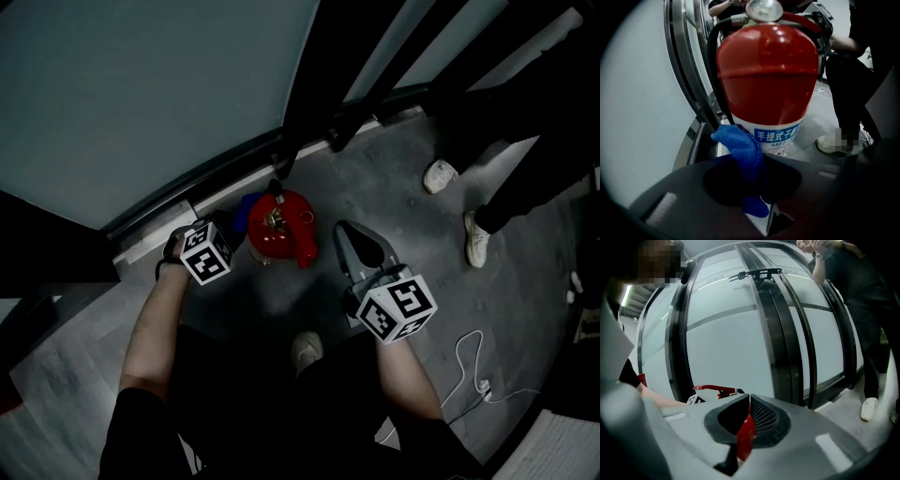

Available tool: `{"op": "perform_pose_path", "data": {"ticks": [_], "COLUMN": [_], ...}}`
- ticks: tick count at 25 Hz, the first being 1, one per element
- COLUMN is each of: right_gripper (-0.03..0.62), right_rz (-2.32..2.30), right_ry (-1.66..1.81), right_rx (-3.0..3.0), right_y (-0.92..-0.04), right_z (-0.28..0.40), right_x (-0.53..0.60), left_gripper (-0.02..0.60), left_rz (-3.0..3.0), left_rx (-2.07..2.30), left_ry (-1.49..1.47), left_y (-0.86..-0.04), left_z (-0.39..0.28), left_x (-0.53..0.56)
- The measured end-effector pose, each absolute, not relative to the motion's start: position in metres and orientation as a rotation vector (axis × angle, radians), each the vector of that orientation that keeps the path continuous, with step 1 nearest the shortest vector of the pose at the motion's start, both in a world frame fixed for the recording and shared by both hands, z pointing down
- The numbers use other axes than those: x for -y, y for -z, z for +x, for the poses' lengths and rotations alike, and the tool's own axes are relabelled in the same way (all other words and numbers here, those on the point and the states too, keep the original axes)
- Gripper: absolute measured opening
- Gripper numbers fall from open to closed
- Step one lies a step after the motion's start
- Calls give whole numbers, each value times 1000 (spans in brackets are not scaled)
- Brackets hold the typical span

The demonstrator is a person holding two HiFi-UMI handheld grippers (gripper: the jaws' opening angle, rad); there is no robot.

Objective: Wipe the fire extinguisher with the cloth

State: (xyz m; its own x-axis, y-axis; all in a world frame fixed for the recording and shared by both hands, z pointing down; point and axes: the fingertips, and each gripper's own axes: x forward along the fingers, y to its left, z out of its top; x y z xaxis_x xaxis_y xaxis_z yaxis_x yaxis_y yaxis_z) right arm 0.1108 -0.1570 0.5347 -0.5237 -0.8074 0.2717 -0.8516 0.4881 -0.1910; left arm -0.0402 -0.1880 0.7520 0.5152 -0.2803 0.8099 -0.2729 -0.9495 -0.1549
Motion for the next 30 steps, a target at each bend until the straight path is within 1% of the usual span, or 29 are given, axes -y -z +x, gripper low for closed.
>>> {"op": "perform_pose_path", "data": {"ticks": [6,15,25,30], "right_gripper": [9,9,9,9], "right_rz": [1471,1433,1418,1387], "right_ry": [-525,-471,-440,-474], "right_rx": [2584,2571,2523,2512], "right_y": [-534,-533,-537,-549], "right_z": [113,100,99,97], "right_x": [148,133,127,128], "left_gripper": [97,97,97,97], "left_rz": [-2784,-2814,-2860,-2916], "left_rx": [-527,-638,-726,-711], "left_ry": [1460,1511,1661,1781], "left_y": [-790,-840,-896,-925], "left_z": [-39,-40,-39,-39], "left_x": [189,192,181,158]}}
